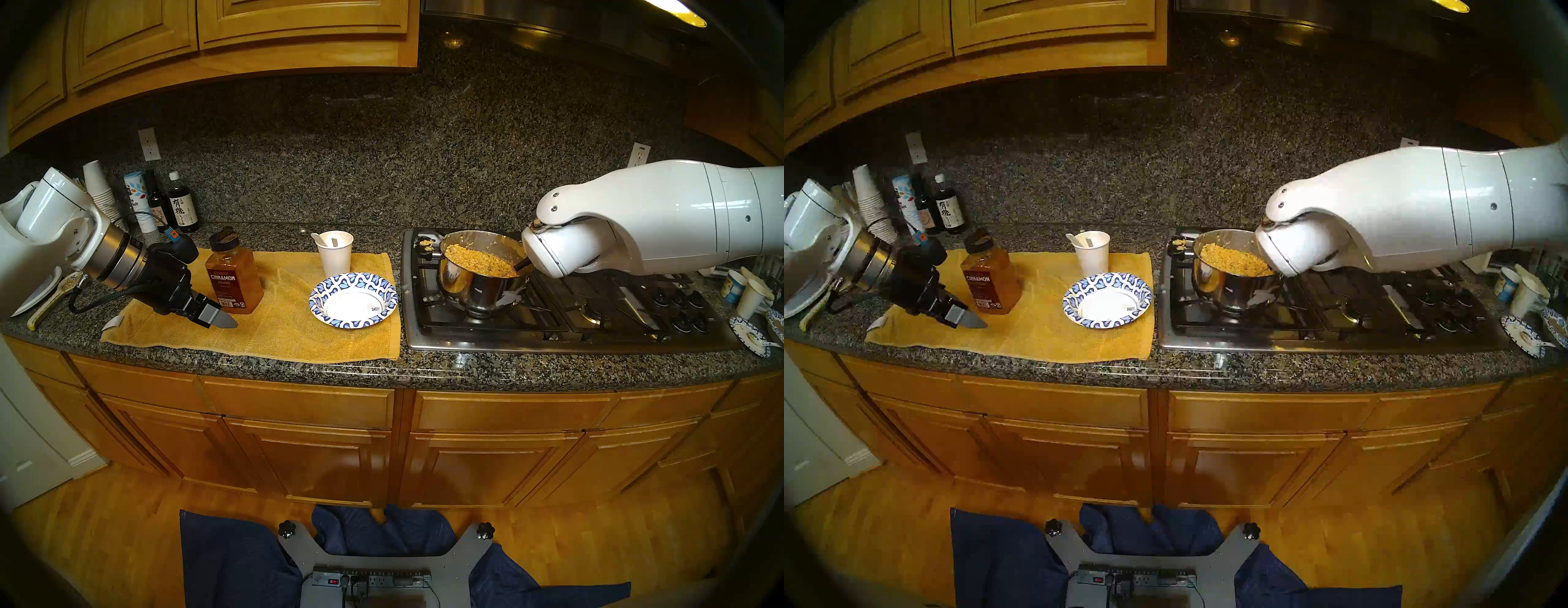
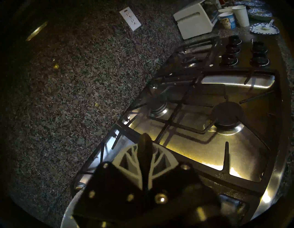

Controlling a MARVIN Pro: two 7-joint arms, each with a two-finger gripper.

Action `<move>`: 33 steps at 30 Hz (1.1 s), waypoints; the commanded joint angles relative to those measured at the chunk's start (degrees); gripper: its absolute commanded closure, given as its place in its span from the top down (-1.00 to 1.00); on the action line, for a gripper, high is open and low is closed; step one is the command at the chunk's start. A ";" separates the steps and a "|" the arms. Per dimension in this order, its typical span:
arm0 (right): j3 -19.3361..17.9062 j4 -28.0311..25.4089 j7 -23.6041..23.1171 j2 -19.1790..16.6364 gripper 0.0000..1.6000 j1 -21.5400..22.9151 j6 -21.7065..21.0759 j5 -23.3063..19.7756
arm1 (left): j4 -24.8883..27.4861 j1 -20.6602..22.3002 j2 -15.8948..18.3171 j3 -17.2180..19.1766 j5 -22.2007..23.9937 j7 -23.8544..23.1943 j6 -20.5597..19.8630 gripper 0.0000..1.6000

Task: Scoop oatmeal into bowl and add cinnamon

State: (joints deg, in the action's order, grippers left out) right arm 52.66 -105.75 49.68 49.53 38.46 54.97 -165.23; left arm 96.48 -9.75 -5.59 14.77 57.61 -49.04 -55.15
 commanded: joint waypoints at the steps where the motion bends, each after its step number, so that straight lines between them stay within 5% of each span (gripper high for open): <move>1: -0.85 1.86 2.68 -2.42 -1.00 3.10 0.03 0.23 | -0.09 1.40 -0.14 1.34 0.05 -0.05 0.15 1.00; 33: -5.17 -2.28 1.42 -3.89 -1.00 2.56 0.03 1.25 | -0.08 1.34 -0.14 1.27 0.07 0.00 0.15 1.00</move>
State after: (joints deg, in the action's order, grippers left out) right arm 49.21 -108.52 49.71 45.33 39.32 55.02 -165.06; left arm 96.48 -9.77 -5.59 14.74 57.61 -49.04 -55.15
